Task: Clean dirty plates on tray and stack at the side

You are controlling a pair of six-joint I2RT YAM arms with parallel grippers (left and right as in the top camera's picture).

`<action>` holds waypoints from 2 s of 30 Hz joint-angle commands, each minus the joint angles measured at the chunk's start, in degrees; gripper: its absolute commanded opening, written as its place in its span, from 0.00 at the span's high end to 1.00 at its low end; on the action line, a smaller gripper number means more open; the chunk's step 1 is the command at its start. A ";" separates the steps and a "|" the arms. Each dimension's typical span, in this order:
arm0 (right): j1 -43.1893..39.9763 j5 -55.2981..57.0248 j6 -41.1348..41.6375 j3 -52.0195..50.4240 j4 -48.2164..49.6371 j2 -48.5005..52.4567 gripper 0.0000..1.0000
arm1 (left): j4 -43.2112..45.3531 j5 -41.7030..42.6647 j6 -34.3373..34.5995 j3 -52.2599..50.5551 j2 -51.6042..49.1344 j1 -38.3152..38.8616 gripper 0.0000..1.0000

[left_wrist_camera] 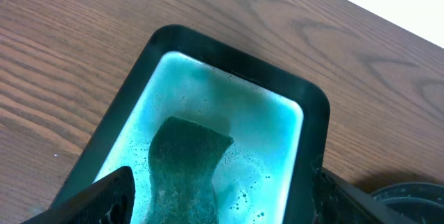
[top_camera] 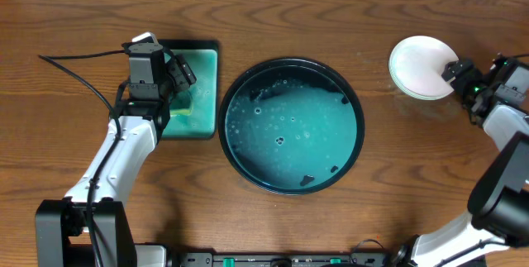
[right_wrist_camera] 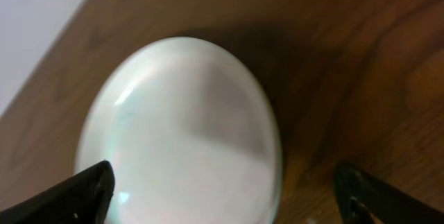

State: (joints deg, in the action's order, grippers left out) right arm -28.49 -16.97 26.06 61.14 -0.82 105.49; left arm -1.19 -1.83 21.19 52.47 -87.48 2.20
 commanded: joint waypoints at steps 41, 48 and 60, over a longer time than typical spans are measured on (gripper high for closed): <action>15.52 6.73 -14.23 -0.46 -59.67 -53.09 0.01 | -0.09 -0.09 0.11 0.26 -0.17 -0.15 0.18; 18.69 7.04 -17.79 -3.87 -55.28 -56.24 0.01 | -0.09 -0.09 0.11 0.26 -0.17 -0.15 0.18; 28.72 6.27 -26.97 -35.12 -17.97 -78.62 0.01 | -0.09 -0.09 0.11 0.26 -0.17 -0.13 0.18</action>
State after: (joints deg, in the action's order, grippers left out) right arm -1.76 -10.61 1.96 32.91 -24.40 32.29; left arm -1.21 -1.80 21.21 52.47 -87.50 2.20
